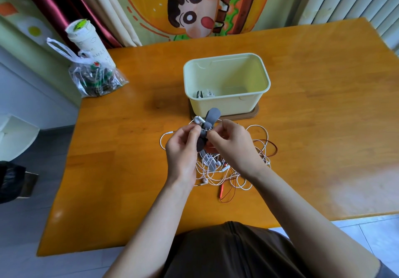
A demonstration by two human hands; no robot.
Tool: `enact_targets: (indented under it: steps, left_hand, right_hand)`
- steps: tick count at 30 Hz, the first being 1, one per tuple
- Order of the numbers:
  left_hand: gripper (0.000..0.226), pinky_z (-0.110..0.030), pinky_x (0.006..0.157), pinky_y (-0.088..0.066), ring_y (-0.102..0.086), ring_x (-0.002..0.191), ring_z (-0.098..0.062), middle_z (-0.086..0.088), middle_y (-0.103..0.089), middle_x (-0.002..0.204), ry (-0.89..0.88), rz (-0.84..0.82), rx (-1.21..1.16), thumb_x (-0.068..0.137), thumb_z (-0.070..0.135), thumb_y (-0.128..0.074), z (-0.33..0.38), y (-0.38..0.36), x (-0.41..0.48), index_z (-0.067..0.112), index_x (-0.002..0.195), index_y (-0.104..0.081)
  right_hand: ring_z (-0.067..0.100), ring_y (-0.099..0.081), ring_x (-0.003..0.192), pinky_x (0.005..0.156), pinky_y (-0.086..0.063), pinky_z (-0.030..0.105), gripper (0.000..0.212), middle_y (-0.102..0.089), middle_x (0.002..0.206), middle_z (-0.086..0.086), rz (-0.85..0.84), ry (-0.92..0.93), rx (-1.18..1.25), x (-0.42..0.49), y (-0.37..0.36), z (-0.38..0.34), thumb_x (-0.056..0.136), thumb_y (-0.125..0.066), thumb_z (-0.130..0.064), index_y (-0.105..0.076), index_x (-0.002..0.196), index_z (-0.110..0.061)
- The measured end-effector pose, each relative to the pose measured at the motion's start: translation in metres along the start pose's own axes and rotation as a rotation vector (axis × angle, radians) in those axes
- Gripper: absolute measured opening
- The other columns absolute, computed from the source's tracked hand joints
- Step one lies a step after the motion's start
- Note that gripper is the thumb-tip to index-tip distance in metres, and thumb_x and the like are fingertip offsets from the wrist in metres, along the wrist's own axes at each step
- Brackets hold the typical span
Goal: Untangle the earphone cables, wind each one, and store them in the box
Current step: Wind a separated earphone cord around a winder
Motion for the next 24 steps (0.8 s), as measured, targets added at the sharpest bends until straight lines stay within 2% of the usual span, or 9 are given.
enact_targets:
  steps: [3,7,9,12,16,18,20,24]
  left_hand:
    - [0.017,-0.017,0.056,-0.051,-0.066,0.063,-0.004,0.004,-0.070,0.067,0.093,-0.016,-0.045,0.095,0.004,-0.051,-0.012,-0.001,-0.001,0.010,0.085,-0.064]
    - [0.015,-0.020,0.063,-0.054,-0.067,0.081,-0.014,-0.010,-0.068,0.095,0.188,-0.110,-0.060,0.097,0.008,-0.049,-0.021,-0.010,0.004,0.006,0.107,-0.060]
    - [0.017,-0.022,0.068,-0.055,-0.066,0.086,-0.017,-0.011,-0.067,0.102,0.163,-0.129,-0.038,0.095,0.011,-0.053,-0.021,-0.011,0.006,0.013,0.112,-0.057]
    - [0.026,-0.023,0.069,-0.054,-0.066,0.084,-0.016,-0.011,-0.067,0.102,0.139,-0.113,-0.037,0.092,0.008,-0.058,-0.020,-0.011,0.011,0.018,0.115,-0.052]
    - [0.020,-0.026,0.072,-0.054,-0.067,0.083,-0.019,-0.011,-0.068,0.100,0.154,-0.129,0.018,0.091,0.006,-0.058,-0.020,-0.016,0.019,0.011,0.110,-0.055]
    - [0.015,-0.033,0.080,-0.051,-0.065,0.089,-0.023,-0.014,-0.068,0.103,0.147,-0.141,0.068,0.091,0.008,-0.058,-0.021,-0.019,0.025,0.011,0.106,-0.059]
    - [0.012,-0.030,0.081,-0.051,-0.065,0.093,-0.021,-0.013,-0.069,0.103,0.103,-0.174,0.148,0.091,0.009,-0.059,-0.017,-0.025,0.032,0.012,0.102,-0.062]
    - [0.005,-0.012,0.073,-0.047,-0.062,0.084,0.004,0.010,-0.067,0.091,0.015,-0.232,0.374,0.092,0.018,-0.060,-0.005,-0.037,0.050,0.023,0.093,-0.062]
  right_hand:
    - [0.026,-0.066,0.074,0.070,-0.055,0.044,0.012,-0.067,0.074,0.008,-0.007,0.048,-0.103,0.000,-0.002,-0.003,0.084,-0.055,-0.017,-0.052,0.073,-0.014]
    - [0.016,-0.060,0.073,0.067,-0.053,0.037,0.008,-0.060,0.079,-0.005,0.034,0.129,-0.127,-0.001,-0.003,0.003,0.093,-0.054,-0.018,-0.047,0.091,-0.016]
    - [0.009,-0.059,0.081,0.074,-0.054,0.031,0.016,-0.056,0.090,-0.008,0.039,0.127,-0.042,-0.002,-0.004,0.009,0.094,-0.055,-0.018,-0.042,0.103,-0.018]
    - [-0.003,-0.056,0.090,0.079,-0.050,0.016,0.038,-0.054,0.106,-0.002,0.019,0.108,0.036,-0.002,-0.005,0.015,0.089,-0.062,-0.018,-0.040,0.121,-0.014]
    - [0.010,-0.056,0.105,0.086,-0.053,0.026,0.056,-0.047,0.125,0.000,-0.016,0.088,-0.001,0.009,-0.003,0.019,0.085,-0.068,-0.021,-0.041,0.133,-0.015]
    - [0.008,-0.058,0.102,0.082,-0.052,0.020,0.057,-0.050,0.121,-0.008,-0.037,0.080,-0.015,0.017,0.000,0.018,0.083,-0.070,-0.022,-0.044,0.133,-0.018]
    - [0.006,-0.062,0.094,0.077,-0.053,0.017,0.056,-0.056,0.112,-0.013,-0.039,0.075,0.020,0.026,0.004,0.017,0.080,-0.073,-0.018,-0.048,0.130,-0.020]
    - [0.004,-0.066,0.083,0.079,-0.057,0.033,0.052,-0.063,0.099,-0.008,0.010,0.055,0.115,0.048,0.015,0.019,0.076,-0.076,-0.010,-0.054,0.121,-0.024]
Point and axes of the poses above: each hand's wrist, its own x-axis towards the middle knuckle, its own y-axis out of the back of the hand, z = x × y, the point moved 10 cm from there along x, towards the middle knuckle
